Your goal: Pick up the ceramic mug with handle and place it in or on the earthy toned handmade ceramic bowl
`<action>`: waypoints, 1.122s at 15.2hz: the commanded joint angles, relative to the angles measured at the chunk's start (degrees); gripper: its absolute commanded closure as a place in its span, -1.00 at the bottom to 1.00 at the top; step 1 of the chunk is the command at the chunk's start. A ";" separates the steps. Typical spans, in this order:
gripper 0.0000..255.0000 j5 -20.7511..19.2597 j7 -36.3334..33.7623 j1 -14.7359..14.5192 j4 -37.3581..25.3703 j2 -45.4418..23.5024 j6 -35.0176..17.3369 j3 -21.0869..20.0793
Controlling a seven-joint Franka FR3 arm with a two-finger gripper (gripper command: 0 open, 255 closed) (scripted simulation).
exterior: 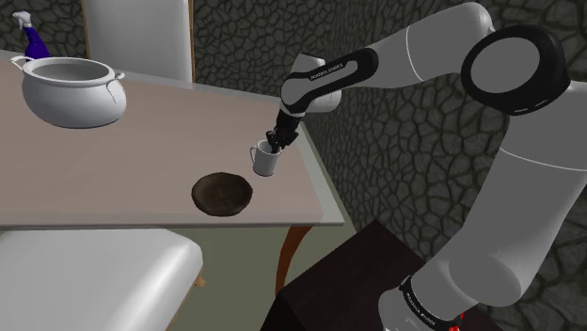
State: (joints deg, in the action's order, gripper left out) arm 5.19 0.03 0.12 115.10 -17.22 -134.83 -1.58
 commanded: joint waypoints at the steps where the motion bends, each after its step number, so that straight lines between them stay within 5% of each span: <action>1: 1.00 0.00 0.00 0.00 0.00 0.01 0.00 0.00; 17: 1.00 -0.39 -0.69 0.02 -3.15 4.92 8.03 0.11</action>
State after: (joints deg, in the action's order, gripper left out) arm 4.82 -0.60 0.15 112.29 -12.60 -127.44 -1.47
